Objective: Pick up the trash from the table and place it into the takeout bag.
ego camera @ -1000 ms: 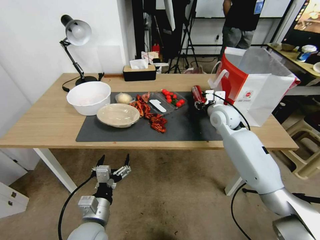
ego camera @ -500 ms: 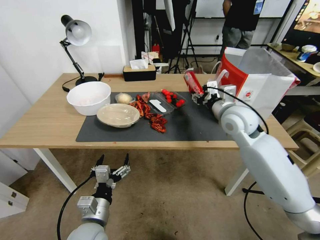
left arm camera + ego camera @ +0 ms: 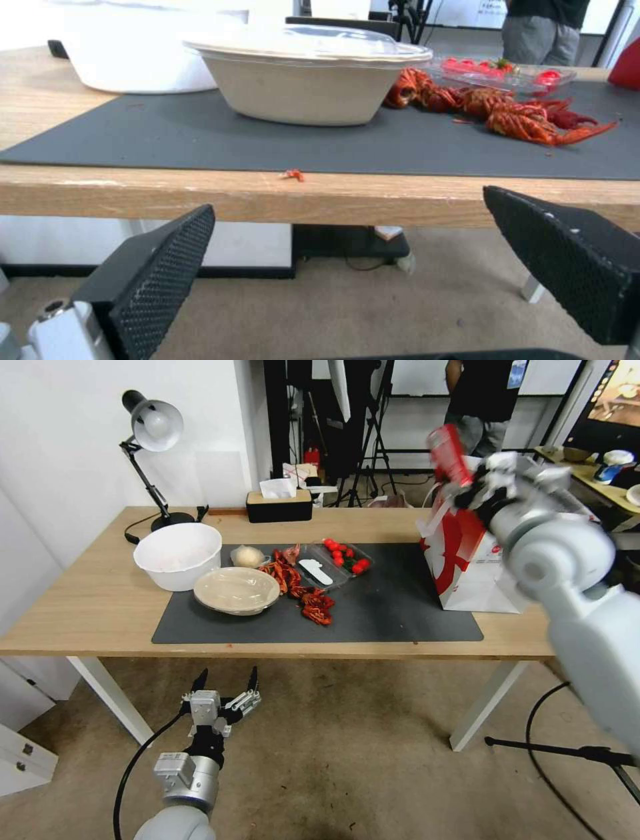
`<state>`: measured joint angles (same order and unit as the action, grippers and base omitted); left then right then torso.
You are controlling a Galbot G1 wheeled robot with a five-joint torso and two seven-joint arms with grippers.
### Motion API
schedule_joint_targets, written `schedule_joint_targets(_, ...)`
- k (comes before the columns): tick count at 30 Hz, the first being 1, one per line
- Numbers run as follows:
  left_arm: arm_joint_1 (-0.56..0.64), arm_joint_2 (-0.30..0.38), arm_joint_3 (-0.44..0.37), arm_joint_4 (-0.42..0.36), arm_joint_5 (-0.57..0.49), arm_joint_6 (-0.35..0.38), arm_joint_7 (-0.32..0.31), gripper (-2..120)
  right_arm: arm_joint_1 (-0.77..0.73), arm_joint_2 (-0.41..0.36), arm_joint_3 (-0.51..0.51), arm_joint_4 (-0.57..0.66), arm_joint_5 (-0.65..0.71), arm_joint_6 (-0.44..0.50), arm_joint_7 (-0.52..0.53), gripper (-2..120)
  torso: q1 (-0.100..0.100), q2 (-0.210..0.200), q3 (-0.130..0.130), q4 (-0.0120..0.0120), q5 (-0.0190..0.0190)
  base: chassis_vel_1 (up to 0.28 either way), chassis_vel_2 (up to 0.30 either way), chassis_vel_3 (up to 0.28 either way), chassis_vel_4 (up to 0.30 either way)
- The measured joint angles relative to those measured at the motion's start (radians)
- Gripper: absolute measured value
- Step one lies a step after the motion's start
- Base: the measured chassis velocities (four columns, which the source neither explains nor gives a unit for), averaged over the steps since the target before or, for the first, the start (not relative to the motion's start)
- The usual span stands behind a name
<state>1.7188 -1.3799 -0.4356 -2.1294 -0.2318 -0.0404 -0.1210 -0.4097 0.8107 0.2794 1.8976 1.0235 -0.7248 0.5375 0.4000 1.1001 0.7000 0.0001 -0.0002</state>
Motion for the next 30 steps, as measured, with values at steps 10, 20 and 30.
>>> schedule_joint_targets(10, -0.003, 0.0, 0.01, -0.001, 0.006, 0.003, 0.003, 100, 0.007, -0.06, 0.018, -0.052, 0.195, -0.007, 0.167, 43, 0.0, 0.0, 0.0, -0.0001, 0.0004, 0.0, 0.0, 0.0, 0.0)
schedule_joint_targets(20, 0.003, 0.0, 0.011, -0.006, 0.01, 0.004, 0.006, 100, -0.033, -0.06, 0.025, -0.059, 0.222, -0.007, 0.171, 61, 0.0, 0.0, 0.0, 0.0, 0.0001, 0.0, 0.0, 0.0, 0.0)
schedule_joint_targets(30, 0.009, -0.002, 0.008, -0.019, 0.01, 0.004, 0.008, 100, -0.069, -0.061, 0.03, -0.037, 0.175, -0.007, 0.135, 97, 0.0, 0.0, 0.0, 0.0, 0.0001, 0.0, 0.0, 0.0, 0.0)
